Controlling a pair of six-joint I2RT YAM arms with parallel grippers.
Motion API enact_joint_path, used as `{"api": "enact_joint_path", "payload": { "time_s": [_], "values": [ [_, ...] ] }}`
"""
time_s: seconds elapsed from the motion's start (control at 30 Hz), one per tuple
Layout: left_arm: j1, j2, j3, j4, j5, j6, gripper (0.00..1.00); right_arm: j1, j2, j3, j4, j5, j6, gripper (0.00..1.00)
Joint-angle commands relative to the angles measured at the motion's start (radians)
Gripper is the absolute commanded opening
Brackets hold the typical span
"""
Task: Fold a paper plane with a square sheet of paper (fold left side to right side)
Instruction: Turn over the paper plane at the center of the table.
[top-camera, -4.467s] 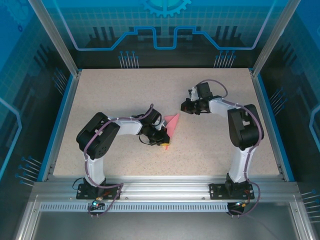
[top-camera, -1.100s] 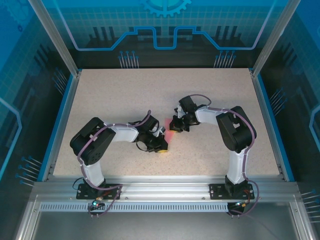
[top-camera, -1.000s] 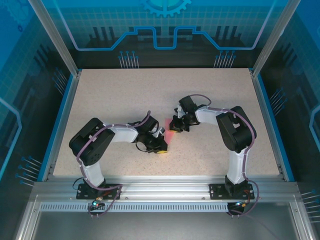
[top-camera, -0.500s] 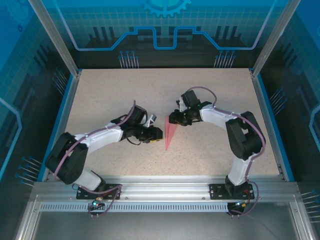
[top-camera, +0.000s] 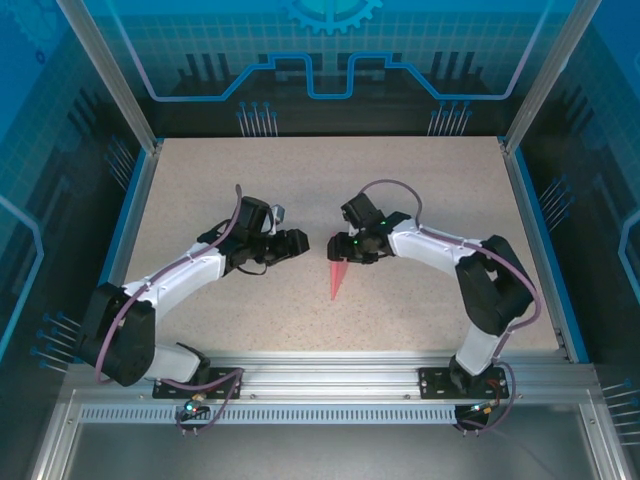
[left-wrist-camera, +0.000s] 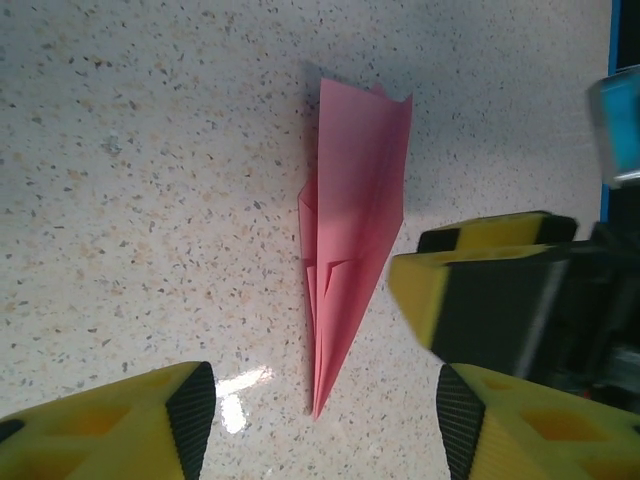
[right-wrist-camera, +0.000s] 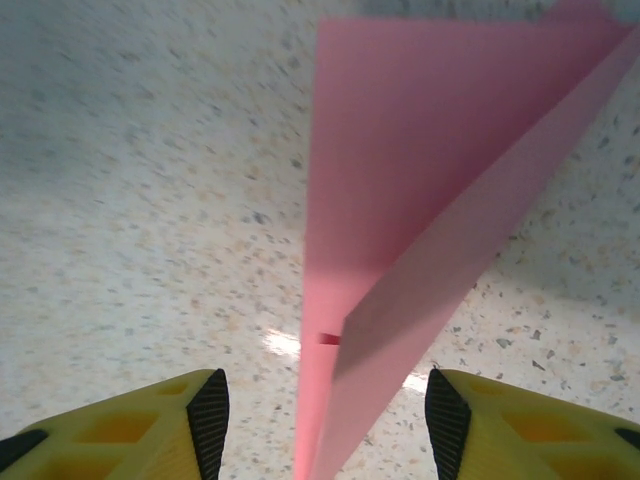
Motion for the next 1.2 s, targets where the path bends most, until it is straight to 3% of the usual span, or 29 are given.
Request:
{"api": "enact_joint_path", "payload": {
  "time_s": [0.0,0.1,0.37,0.6,0.87,1.17],
  "values": [
    [0.008,-0.007,0.031,-0.032,-0.034,0.026,0.64,0.024,0.05,0.06,-0.092,0.078,0.028,0.55],
    [0.008,-0.017,0.031,-0.048,-0.049,0.031,0.64,0.033,0.069,0.075,-0.126,0.107,0.029,0.45],
    [0.007,-0.045,0.061,-0.097,-0.107,0.054,0.65,0.062,0.0,0.121,-0.185,0.117,-0.02,0.0],
    [0.02,-0.11,0.08,-0.133,-0.181,0.061,0.68,0.089,-0.133,0.113,-0.127,0.005,-0.054,0.0],
    [0.037,-0.158,0.065,-0.151,-0.194,0.065,0.71,0.038,-0.147,-0.122,0.204,-0.246,0.041,0.0],
    [0.039,-0.156,0.054,-0.156,-0.176,0.053,0.73,-0.05,-0.101,-0.271,0.306,-0.251,0.04,0.0]
  ]
}}
